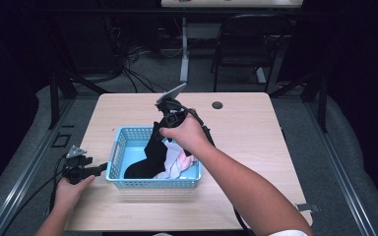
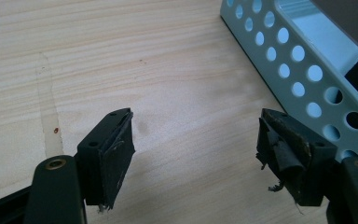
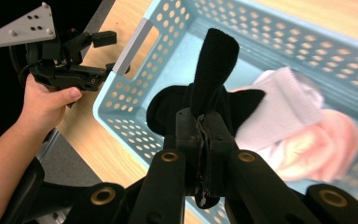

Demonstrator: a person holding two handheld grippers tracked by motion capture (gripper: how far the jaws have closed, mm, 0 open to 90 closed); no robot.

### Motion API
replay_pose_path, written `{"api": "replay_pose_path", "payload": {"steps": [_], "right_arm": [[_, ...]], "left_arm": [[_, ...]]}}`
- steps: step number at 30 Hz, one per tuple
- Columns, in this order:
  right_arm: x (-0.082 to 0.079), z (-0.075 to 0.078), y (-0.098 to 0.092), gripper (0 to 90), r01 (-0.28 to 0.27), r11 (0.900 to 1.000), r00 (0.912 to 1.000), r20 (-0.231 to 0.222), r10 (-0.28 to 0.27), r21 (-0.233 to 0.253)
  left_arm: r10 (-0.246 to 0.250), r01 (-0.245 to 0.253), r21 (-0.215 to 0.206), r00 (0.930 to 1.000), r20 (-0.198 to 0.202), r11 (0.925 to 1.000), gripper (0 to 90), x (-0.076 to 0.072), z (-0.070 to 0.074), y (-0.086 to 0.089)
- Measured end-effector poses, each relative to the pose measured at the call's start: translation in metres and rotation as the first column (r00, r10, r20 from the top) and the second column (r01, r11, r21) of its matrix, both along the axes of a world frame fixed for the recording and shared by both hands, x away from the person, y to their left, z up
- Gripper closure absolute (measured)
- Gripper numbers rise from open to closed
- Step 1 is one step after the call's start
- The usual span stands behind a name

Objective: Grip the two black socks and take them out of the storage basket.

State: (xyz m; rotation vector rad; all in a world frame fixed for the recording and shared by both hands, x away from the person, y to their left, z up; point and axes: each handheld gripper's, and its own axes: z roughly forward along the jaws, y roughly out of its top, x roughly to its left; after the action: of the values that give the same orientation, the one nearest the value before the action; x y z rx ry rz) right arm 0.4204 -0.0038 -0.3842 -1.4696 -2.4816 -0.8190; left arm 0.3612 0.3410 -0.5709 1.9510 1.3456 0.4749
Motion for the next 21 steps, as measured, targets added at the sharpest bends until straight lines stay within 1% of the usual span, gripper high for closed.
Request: {"api": "replay_pose_path", "payload": {"steps": [4,5,7,8,10,11,12,13,14,18,19,20,21], "right_arm": [[-0.002,0.014,-0.011,87.4,0.010,1.000,0.9999,0.008,-0.010,0.002],[-0.004,0.021,-0.016,87.4,0.022,1.000,0.9996,0.016,-0.022,0.004],[-0.006,0.026,-0.022,87.4,0.026,1.000,0.9996,0.014,-0.026,0.003],[-0.006,0.026,-0.022,87.4,0.026,1.000,0.9996,0.014,-0.026,0.003],[-0.008,0.031,-0.029,87.4,0.037,0.999,0.9992,0.016,-0.037,-0.001],[-0.008,0.033,-0.033,87.4,0.043,0.999,0.9989,0.018,-0.043,-0.001],[-0.010,0.037,-0.041,87.4,0.057,0.998,0.9982,0.019,-0.057,-0.002],[-0.010,0.038,-0.045,87.4,0.066,0.998,0.9976,0.022,-0.066,-0.004],[-0.010,0.038,-0.045,87.4,0.066,0.998,0.9976,0.022,-0.066,-0.004],[-0.011,0.042,-0.065,87.4,0.099,0.995,0.9948,0.025,-0.099,-0.013],[-0.011,0.043,-0.076,87.4,0.108,0.994,0.9940,0.019,-0.108,-0.025],[-0.011,0.043,-0.076,87.4,0.108,0.994,0.9940,0.019,-0.108,-0.025],[-0.011,0.043,-0.082,87.4,0.115,0.993,0.9933,0.017,-0.114,-0.026]], "left_arm": [[0.001,-0.001,0.001,1.0000,0.000,1.0000,27.1,0.000,0.000,0.000],[0.001,-0.001,0.001,1.0000,-0.001,1.0000,27.1,0.000,0.000,0.000],[0.001,-0.001,0.001,1.0000,-0.001,1.0000,27.1,0.000,0.000,0.000],[0.001,-0.001,0.001,1.0000,-0.001,1.0000,27.1,0.000,0.000,0.000],[0.001,-0.001,0.001,1.0000,-0.001,1.0000,27.1,0.000,0.000,0.000],[0.001,-0.001,0.002,1.0000,-0.001,1.0000,27.1,0.000,0.000,0.000],[0.000,0.000,0.002,1.0000,-0.002,1.0000,27.1,0.000,0.000,0.000],[0.000,0.000,0.003,1.0000,-0.002,1.0000,27.1,0.000,0.000,0.000],[0.000,0.000,0.003,1.0000,-0.002,1.0000,27.1,0.000,0.000,0.000],[0.000,0.000,0.004,1.0000,-0.003,1.0000,27.1,0.000,0.000,0.000],[0.000,0.000,0.005,1.0000,-0.003,1.0000,27.1,0.000,0.000,0.000],[0.000,0.000,0.005,1.0000,-0.003,1.0000,27.1,0.000,0.000,0.000],[0.002,-0.002,0.005,1.0000,0.001,1.0000,27.1,0.000,-0.001,0.000]]}}
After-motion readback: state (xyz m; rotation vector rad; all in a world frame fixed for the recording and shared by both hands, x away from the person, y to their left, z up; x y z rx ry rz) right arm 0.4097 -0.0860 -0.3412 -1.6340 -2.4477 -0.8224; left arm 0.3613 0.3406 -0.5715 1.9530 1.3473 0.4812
